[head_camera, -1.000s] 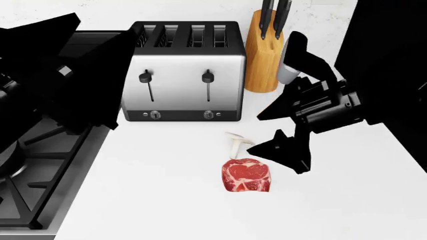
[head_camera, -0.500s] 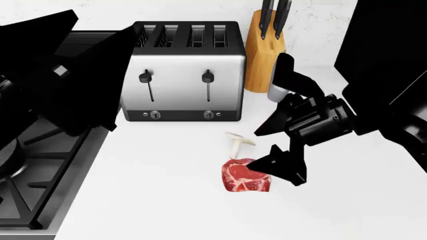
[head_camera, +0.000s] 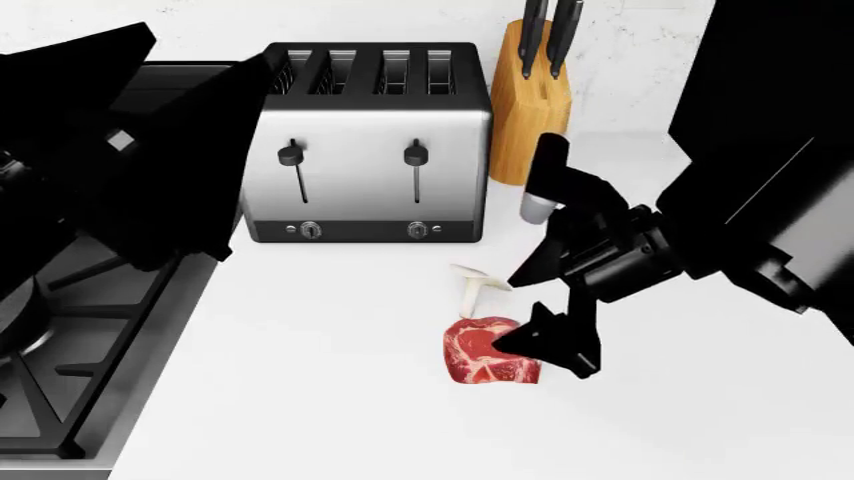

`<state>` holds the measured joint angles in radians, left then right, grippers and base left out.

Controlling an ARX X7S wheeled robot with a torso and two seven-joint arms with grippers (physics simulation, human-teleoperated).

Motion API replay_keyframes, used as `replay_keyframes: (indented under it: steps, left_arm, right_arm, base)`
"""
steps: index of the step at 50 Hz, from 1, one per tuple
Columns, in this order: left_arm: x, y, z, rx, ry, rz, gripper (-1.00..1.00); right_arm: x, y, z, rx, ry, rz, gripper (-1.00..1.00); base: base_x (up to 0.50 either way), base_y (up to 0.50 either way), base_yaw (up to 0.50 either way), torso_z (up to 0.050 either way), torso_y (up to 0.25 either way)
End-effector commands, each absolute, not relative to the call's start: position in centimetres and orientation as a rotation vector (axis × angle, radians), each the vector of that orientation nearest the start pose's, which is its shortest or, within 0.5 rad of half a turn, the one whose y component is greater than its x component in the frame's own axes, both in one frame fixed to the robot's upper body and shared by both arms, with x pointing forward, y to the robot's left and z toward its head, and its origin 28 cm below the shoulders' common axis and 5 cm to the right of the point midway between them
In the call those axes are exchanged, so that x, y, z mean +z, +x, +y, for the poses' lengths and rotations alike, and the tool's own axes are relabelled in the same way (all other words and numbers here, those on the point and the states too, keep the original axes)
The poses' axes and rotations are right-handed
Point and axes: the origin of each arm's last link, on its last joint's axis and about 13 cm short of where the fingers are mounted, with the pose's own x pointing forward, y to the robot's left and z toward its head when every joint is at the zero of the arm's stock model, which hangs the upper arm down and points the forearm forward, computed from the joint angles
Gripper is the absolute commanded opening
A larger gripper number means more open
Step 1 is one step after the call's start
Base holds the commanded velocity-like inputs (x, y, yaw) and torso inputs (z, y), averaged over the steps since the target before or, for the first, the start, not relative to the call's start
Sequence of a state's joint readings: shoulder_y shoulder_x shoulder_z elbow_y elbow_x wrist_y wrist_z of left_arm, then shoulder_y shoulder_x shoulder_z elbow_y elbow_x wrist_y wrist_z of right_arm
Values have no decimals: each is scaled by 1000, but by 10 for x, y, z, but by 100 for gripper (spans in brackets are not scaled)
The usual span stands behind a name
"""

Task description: Place both pans onto different burners. Then place the mushroom and the steak on different pans.

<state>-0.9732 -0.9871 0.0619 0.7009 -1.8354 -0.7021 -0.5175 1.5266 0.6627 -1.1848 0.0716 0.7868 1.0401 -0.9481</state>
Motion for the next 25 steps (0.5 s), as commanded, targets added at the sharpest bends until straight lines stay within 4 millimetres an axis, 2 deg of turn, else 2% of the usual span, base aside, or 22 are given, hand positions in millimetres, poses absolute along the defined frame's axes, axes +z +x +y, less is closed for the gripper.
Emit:
replay_keyframes:
  steps: [1,25]
  left_arm:
    - [324,173,264,-594,-96,-269,100]
    - [323,172,265,-596,-97,-269,100]
  right_arm:
    - [268,344,-153,1196,-552,763,100]
    - [250,347,-151,1206,-555,841,100]
  base:
    - [0,0,0,0,0]
    - [0,0,0,0,0]
